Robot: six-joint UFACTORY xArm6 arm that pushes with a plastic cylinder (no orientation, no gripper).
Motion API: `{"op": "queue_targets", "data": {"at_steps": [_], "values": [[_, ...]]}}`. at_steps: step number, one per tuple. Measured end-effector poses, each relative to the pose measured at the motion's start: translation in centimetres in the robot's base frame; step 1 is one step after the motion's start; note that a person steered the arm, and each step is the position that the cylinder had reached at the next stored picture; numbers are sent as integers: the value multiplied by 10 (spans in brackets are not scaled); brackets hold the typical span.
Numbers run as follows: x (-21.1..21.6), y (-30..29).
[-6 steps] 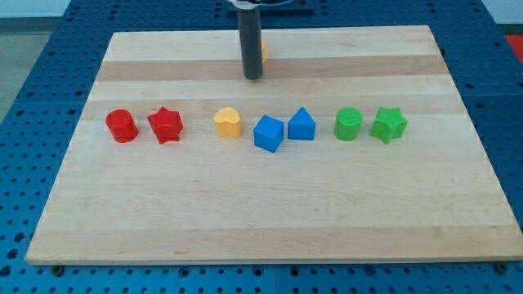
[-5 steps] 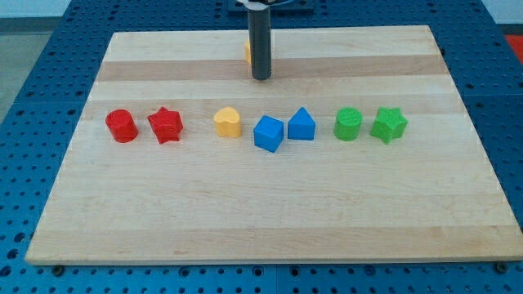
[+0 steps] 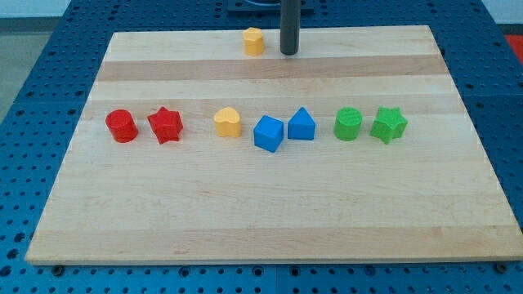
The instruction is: Place the yellow hexagon towards top left of the board
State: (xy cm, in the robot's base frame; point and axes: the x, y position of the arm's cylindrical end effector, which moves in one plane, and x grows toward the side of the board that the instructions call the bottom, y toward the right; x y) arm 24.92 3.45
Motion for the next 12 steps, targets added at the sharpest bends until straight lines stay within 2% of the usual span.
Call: {"op": "queue_targets", "data": {"at_steps": [1, 4, 5, 8, 10, 12], "values": [[-13, -8], [-13, -143], [-13, -169], [-7, -166], [13, -104], [-7, -120]]}}
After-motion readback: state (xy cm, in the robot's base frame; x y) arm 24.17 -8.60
